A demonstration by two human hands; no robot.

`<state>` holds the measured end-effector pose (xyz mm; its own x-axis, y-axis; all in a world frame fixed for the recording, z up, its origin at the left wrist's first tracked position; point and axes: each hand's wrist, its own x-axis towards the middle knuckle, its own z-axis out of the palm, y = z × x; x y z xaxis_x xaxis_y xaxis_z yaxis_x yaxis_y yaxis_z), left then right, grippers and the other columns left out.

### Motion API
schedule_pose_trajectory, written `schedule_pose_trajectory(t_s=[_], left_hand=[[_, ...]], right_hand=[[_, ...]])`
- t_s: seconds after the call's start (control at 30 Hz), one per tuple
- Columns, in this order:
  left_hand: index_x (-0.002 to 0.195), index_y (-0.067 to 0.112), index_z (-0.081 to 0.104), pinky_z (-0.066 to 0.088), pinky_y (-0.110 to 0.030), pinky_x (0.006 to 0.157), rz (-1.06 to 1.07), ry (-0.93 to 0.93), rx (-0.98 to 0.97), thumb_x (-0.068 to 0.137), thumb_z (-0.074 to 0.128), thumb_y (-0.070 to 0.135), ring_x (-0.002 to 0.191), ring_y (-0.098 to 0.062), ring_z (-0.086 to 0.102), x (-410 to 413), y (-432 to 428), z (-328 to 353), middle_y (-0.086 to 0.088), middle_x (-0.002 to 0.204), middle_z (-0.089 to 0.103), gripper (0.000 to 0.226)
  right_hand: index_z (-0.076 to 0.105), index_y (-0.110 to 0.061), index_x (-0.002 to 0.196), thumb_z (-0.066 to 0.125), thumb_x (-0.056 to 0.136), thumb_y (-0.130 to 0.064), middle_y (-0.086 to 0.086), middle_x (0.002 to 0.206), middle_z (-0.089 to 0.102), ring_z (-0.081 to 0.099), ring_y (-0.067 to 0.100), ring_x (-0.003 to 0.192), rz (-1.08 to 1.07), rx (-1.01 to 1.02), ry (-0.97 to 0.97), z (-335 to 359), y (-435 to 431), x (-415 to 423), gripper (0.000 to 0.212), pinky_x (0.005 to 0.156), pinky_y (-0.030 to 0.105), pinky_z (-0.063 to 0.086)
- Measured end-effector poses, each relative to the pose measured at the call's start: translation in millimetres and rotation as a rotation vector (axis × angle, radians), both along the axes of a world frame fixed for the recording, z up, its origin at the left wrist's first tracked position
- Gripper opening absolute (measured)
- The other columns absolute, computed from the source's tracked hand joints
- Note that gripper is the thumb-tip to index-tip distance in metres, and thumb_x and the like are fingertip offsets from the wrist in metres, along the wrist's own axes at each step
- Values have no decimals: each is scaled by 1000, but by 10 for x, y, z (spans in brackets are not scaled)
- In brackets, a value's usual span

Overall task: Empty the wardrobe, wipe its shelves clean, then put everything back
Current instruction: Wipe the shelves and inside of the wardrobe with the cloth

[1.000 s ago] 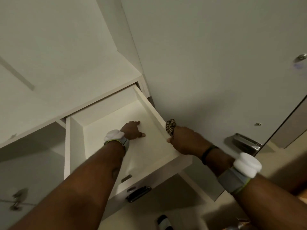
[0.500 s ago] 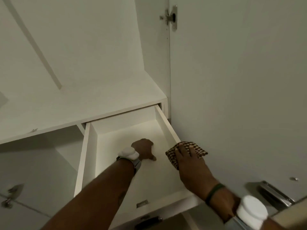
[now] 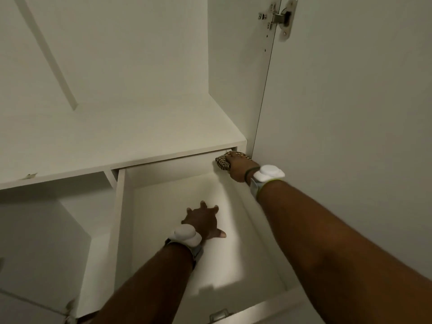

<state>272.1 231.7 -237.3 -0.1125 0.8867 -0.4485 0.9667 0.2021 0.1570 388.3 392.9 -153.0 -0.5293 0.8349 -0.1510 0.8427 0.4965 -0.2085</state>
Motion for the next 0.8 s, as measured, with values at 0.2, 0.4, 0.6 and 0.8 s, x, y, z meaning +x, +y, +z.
schedule_pose_trajectory(t_s=[0.2, 0.4, 0.6, 0.8], left_hand=[[158, 38, 12, 32, -67, 111, 3, -9, 11, 70, 66, 79, 142, -59, 19, -93, 98, -184, -12, 167, 5, 111], [161, 30, 13, 21, -57, 121, -47, 32, 34, 81, 64, 72, 145, -48, 26, -41, 37, -25, -17, 166, 8, 104], [160, 28, 18, 33, -51, 113, -67, 57, 46, 79, 64, 74, 136, -39, 43, -58, 51, -43, -15, 153, 31, 105], [161, 27, 12, 26, -53, 119, -48, 86, 21, 84, 59, 73, 149, -34, 26, 4, 14, -10, -17, 164, 17, 101]], right_hand=[[31, -8, 154, 45, 102, -29, 17, 159, 29, 28, 36, 147, -53, -16, 11, -50, 181, -182, 57, 122, 41, 19], [23, -10, 159, 50, 99, -15, 12, 166, 17, 16, 30, 153, -17, -21, 78, -75, -466, 331, 66, 125, 36, 10], [12, -19, 161, 44, 106, -18, -1, 169, 3, 5, 17, 155, 1, -138, 36, 181, -1714, 1146, 64, 116, 18, 1], [50, -30, 144, 47, 103, -32, -3, 132, 60, 57, 17, 117, -116, -278, -128, 709, -2714, 1799, 41, 101, 34, 47]])
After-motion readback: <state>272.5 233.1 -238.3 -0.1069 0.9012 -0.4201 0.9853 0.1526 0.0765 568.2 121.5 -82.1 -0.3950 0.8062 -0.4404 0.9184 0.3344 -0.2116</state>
